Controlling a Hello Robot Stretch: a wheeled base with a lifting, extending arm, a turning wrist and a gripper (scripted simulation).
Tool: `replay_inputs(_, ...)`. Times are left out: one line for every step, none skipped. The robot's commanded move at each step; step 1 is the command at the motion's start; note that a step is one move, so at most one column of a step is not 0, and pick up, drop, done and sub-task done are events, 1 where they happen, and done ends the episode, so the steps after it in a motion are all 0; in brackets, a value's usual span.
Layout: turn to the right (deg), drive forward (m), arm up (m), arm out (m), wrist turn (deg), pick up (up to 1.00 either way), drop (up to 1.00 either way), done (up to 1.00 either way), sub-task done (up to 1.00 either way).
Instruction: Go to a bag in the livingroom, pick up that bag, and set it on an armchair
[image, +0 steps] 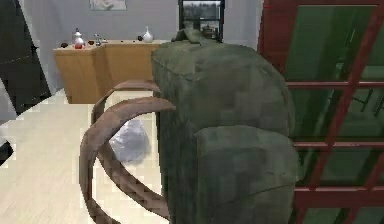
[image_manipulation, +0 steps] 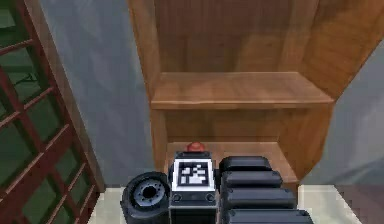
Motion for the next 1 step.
replay_inputs(0.0,0.8,0.0,0.0,0.0,0.0,0.0,0.0,0.0)
